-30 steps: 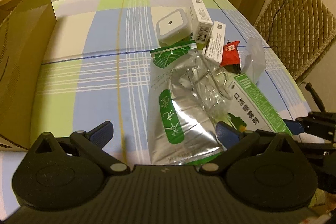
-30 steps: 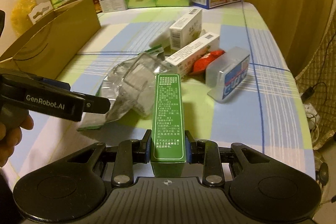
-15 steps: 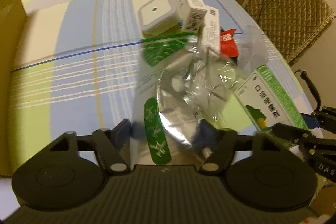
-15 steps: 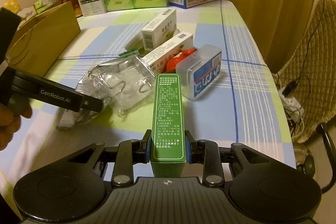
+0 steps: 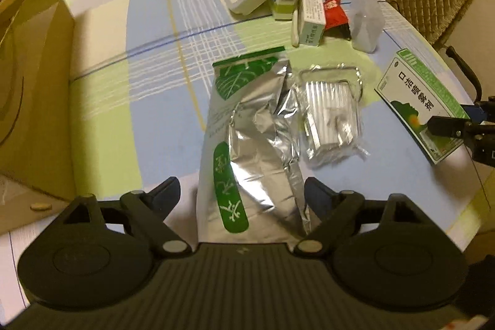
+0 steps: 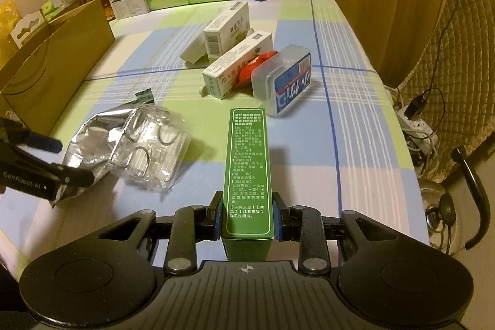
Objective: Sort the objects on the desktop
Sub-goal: 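Lift the foil bag and green box and carry both toward the cardboard box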
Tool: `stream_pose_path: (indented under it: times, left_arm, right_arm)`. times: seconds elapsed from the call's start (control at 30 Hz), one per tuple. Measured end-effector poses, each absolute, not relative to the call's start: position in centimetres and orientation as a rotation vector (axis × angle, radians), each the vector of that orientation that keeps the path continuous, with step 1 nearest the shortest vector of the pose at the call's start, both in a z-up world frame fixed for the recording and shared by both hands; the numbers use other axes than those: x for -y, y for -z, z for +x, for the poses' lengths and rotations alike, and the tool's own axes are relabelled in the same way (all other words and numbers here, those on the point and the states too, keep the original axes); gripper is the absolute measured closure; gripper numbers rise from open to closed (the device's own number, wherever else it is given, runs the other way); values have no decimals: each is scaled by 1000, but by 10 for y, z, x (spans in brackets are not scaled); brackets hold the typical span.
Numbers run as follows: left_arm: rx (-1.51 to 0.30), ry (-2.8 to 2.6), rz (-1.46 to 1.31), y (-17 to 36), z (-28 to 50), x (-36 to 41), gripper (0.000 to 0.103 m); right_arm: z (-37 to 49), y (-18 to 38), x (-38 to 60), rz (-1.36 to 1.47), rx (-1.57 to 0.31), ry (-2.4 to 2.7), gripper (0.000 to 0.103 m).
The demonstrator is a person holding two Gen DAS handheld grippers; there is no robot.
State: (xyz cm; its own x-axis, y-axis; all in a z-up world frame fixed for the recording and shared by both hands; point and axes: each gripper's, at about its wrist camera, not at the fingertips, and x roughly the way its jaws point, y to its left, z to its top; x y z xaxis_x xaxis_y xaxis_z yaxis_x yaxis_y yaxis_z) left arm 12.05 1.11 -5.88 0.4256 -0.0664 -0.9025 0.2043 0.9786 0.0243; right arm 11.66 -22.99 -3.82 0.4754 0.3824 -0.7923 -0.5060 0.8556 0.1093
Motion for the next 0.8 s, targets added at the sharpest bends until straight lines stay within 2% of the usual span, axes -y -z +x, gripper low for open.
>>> stream_pose_path:
  times: [0.37, 0.47, 0.53, 0.57, 0.63, 0.67, 0.7, 0.73, 0.8]
  left_arm:
    - [-1163, 217, 182, 86, 157, -1, 20]
    - [-1161, 232, 154, 87, 159, -6, 22]
    - [-1152, 243, 157, 85, 158, -6, 31]
    - [-1152, 248, 157, 84, 158, -6, 34]
    - [-1145, 245, 168, 80, 157, -6, 47]
    - [-1141, 241, 175, 78, 156, -6, 50]
    - [-1139, 238, 173, 76, 155, -8, 53]
    - [-1141, 241, 170, 75, 156, -9, 54]
    - [-1145, 242, 177, 74, 155, -10, 55]
  right_arm:
    - [128, 48, 223, -172, -923, -554, 76]
    - [134, 52, 220, -180, -925, -551, 73]
    - [138, 53, 216, -191, -923, -552, 67]
    - [140, 53, 214, -197, -921, -552, 67]
    - [144, 54, 210, -214, -926, -548, 67]
    - [145, 55, 208, -222, -929, -545, 67]
    - [145, 55, 207, -233, -933, -543, 68]
    - [145, 56, 205, -246, -934, -541, 75]
    - [144, 56, 202, -268, -936, -546, 75]
